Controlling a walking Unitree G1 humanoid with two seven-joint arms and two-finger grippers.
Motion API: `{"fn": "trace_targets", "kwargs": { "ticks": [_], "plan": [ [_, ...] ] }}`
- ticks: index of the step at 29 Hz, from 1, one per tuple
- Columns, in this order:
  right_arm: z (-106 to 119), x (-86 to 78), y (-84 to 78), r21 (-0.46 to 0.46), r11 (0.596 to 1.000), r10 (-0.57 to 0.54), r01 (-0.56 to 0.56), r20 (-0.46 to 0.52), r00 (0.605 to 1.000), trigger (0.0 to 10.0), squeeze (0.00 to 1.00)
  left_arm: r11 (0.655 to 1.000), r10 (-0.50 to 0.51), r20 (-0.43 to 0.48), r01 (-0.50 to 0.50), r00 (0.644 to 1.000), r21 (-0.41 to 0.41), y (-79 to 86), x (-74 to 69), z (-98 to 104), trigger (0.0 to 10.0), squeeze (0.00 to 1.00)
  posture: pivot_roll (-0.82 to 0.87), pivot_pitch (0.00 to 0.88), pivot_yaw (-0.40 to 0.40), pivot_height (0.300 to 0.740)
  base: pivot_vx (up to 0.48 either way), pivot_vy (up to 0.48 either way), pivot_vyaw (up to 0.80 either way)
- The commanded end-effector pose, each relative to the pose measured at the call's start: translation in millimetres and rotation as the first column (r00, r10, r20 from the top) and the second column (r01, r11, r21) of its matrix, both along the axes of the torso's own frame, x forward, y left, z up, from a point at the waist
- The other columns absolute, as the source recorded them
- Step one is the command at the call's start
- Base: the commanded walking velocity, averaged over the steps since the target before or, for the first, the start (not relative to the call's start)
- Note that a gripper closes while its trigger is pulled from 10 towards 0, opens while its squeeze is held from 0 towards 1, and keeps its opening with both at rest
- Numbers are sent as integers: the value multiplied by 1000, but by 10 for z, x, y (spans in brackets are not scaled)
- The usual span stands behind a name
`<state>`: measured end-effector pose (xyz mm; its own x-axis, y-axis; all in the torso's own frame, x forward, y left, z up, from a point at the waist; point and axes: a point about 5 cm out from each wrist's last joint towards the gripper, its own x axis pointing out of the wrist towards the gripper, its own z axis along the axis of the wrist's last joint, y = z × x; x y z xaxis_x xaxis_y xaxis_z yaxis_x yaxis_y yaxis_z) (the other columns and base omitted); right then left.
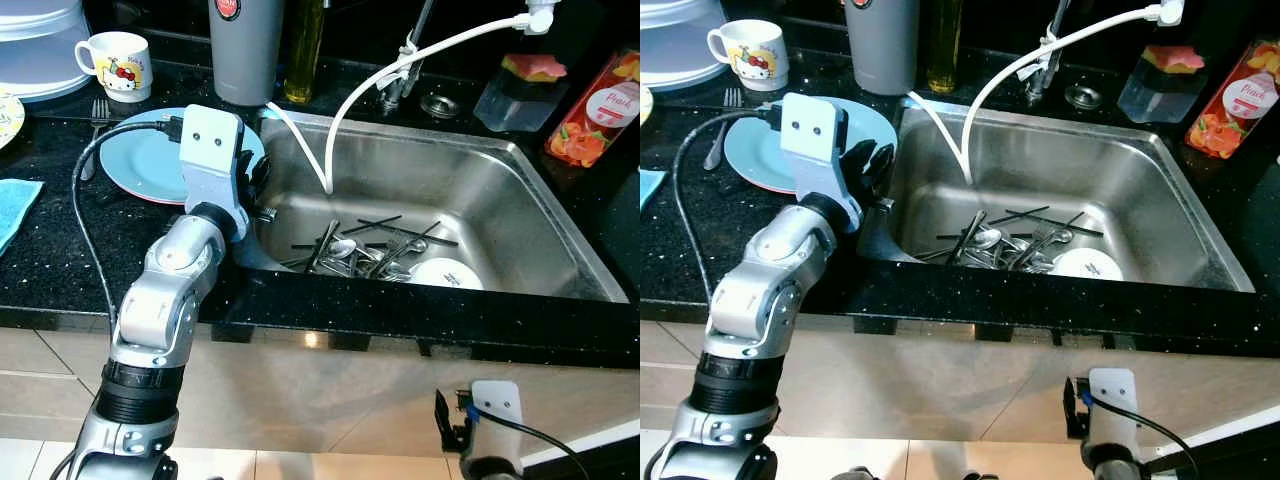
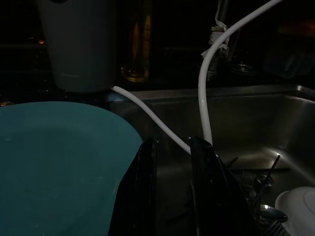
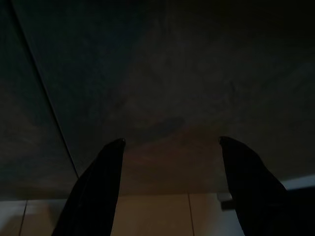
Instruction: Kitchen organization
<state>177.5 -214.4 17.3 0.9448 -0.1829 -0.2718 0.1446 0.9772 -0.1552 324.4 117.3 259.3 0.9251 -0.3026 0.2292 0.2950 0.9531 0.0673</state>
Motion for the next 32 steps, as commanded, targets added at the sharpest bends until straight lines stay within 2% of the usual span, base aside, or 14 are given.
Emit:
{"fn": "trace_targets", "kwargs": {
  "ticks": [1, 4, 11, 19, 25, 32],
  "plan": [
    [-7, -91, -54, 2, 999, -39, 39, -27, 999, 10000, 0, 1000, -21, -9, 21, 1000, 12, -45, 11, -28, 10000, 0, 167, 100, -91, 740, 0, 0, 0],
    [41, -153, -7, 10, 999, -41, 42, -27, 999, 10000, 0, 1000, -29, -9, 29, 1000, 13, -61, 15, -30, 10000, 0, 162, 97, -89, 740, 0, 0, 0],
    [94, -132, 59, 13, 1000, -7, 7, -28, 1000, 10000, 0, 999, -31, -8, 31, 999, 12, -69, 19, -33, 10000, 0, 165, 92, -95, 740, 0, 0, 0],
    [111, -68, 83, -79, 986, 143, -147, -54, 988, 10000, 0, 1000, -24, -6, 24, 1000, 12, -47, 19, -47, 10000, 0, 163, 83, -99, 740, 0, 0, 0],
    [90, -39, 41, -84, 987, 133, -139, -71, 989, 10000, 0, 1000, -29, -6, 29, 1000, 11, -65, 27, -48, 10000, 0, 163, 85, -97, 740, 0, 0, 0],
    [4, -86, -12, -62, 993, 88, -96, -114, 990, 10000, 0, 1000, -26, -6, 26, 1000, 14, -49, 33, -47, 10000, 0, 162, 94, -91, 740, 0, 0, 0]
  ]
}}
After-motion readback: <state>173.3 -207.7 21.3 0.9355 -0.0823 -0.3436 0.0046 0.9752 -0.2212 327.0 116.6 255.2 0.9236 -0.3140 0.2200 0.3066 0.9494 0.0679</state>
